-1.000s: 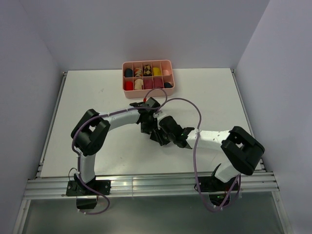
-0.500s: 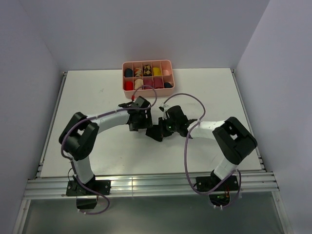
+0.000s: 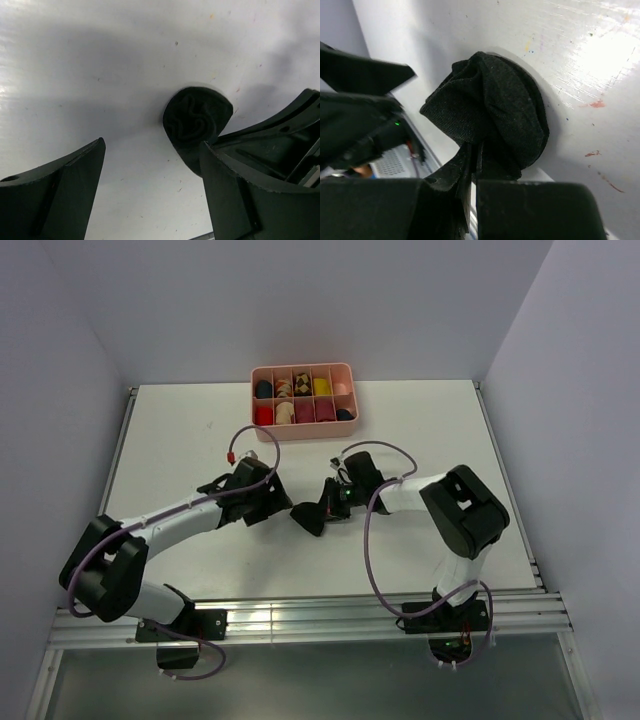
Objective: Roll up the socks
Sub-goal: Roll the sock at the center of the board.
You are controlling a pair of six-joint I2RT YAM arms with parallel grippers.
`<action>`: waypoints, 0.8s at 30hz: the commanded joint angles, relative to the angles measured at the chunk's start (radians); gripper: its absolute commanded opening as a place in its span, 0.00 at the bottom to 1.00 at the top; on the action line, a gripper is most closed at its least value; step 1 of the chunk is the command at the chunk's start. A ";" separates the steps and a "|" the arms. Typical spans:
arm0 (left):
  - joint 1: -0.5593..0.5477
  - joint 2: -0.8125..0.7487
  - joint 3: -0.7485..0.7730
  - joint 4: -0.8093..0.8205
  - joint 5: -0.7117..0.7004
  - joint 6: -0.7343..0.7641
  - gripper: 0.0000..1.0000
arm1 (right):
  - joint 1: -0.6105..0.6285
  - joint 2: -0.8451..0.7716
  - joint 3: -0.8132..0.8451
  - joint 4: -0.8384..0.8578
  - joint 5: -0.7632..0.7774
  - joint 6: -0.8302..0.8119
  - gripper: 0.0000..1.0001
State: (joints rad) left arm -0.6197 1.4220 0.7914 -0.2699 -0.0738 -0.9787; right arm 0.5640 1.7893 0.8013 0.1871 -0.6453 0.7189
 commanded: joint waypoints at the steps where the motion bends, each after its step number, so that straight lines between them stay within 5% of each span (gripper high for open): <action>1: -0.009 -0.008 -0.037 0.150 0.065 -0.054 0.81 | 0.000 0.036 -0.004 0.047 -0.017 0.167 0.00; 9: -0.009 0.080 -0.060 0.258 0.098 -0.094 0.75 | 0.000 0.062 -0.007 0.123 0.002 0.251 0.00; 16: -0.009 0.181 -0.026 0.247 0.103 -0.081 0.59 | 0.000 0.074 -0.028 0.161 0.000 0.266 0.00; 24: -0.009 0.268 0.072 0.121 0.078 -0.061 0.48 | 0.008 0.015 -0.022 0.125 0.039 0.088 0.07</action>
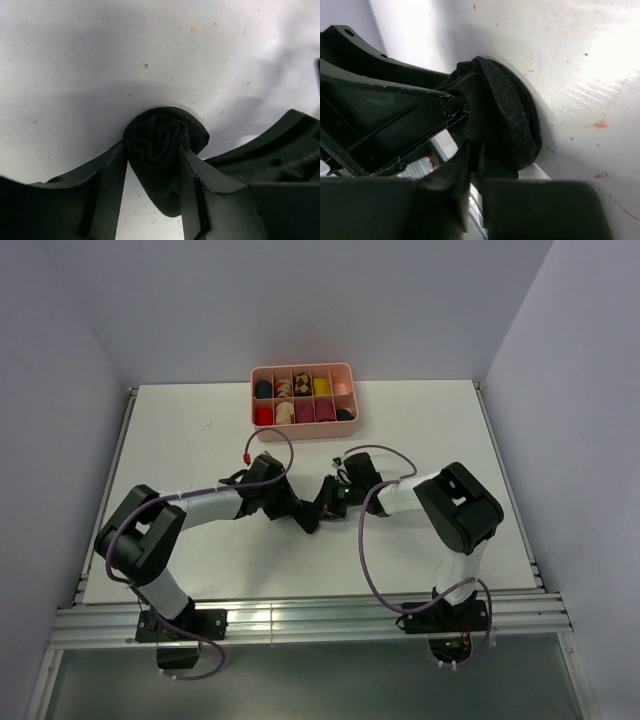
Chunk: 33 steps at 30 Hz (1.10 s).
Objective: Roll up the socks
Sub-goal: Roll the sock at the center of the board.
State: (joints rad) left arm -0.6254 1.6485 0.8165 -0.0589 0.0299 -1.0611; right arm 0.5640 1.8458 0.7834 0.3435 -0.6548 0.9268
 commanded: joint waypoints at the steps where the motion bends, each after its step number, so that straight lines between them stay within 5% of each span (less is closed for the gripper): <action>1: -0.004 0.053 0.079 -0.154 -0.027 0.029 0.47 | 0.011 -0.090 -0.006 -0.066 0.101 -0.152 0.21; 6: -0.005 0.122 0.193 -0.307 -0.064 0.064 0.41 | 0.072 -0.311 -0.024 -0.159 0.361 -0.386 0.45; 10: -0.008 0.154 0.268 -0.393 -0.079 0.099 0.40 | 0.190 -0.398 -0.021 -0.199 0.608 -0.549 0.49; 18: -0.014 0.227 0.377 -0.498 -0.062 0.135 0.39 | 0.402 -0.329 0.017 -0.186 0.938 -0.750 0.50; 33: -0.017 0.283 0.446 -0.565 -0.039 0.168 0.38 | 0.514 -0.087 0.094 -0.153 1.118 -0.829 0.45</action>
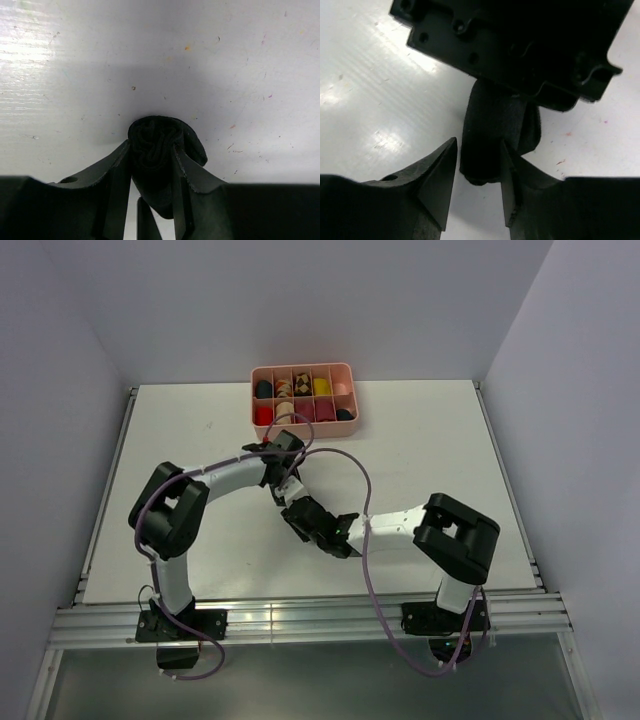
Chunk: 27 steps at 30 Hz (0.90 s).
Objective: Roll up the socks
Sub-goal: Roll the sock at the center of the board.
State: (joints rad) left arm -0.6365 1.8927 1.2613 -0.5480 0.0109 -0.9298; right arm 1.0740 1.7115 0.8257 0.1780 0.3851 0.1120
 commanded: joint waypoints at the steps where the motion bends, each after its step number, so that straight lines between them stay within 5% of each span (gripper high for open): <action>1: -0.006 0.037 0.001 -0.075 -0.005 0.037 0.38 | 0.001 0.056 0.056 -0.004 0.081 -0.006 0.41; 4: -0.005 0.007 -0.014 -0.035 0.003 0.036 0.44 | -0.026 0.045 0.035 -0.002 -0.006 0.037 0.12; 5: -0.005 -0.035 -0.028 -0.014 0.000 0.034 0.53 | -0.038 0.024 0.011 0.003 -0.041 0.049 0.00; 8: -0.005 -0.113 -0.088 0.065 -0.006 0.023 0.73 | -0.098 -0.018 -0.031 0.020 -0.201 0.095 0.00; 11: 0.001 -0.176 -0.140 0.118 -0.042 -0.001 0.82 | -0.163 -0.038 -0.057 0.035 -0.363 0.130 0.00; 27: 0.084 -0.393 -0.461 0.531 0.086 -0.078 0.86 | -0.445 0.011 -0.178 0.353 -1.069 0.399 0.00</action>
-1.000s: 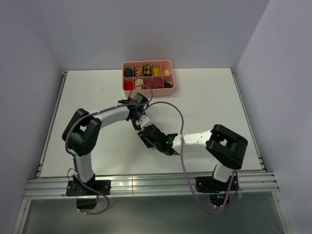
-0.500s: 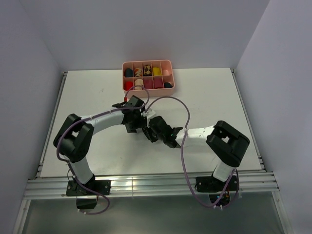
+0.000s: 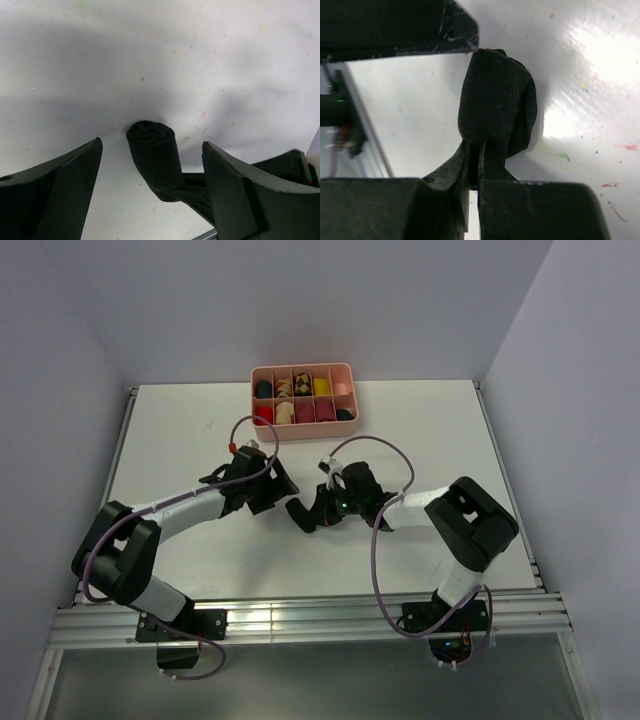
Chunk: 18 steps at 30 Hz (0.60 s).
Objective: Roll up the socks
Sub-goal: Roll the sock at the center of the board.
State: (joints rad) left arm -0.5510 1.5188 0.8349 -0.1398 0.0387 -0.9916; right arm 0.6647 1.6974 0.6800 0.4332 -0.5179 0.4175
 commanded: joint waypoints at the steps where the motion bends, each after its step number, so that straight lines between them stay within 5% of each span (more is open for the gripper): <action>1: -0.001 -0.008 -0.042 0.129 0.069 -0.018 0.85 | -0.054 0.031 -0.037 0.123 -0.177 0.116 0.00; 18: -0.001 0.127 -0.051 0.092 0.132 -0.081 0.69 | -0.120 0.160 -0.027 0.188 -0.237 0.208 0.00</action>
State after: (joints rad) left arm -0.5510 1.6138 0.7696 -0.0296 0.1665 -1.0634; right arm 0.5510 1.8420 0.6491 0.6472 -0.7731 0.6308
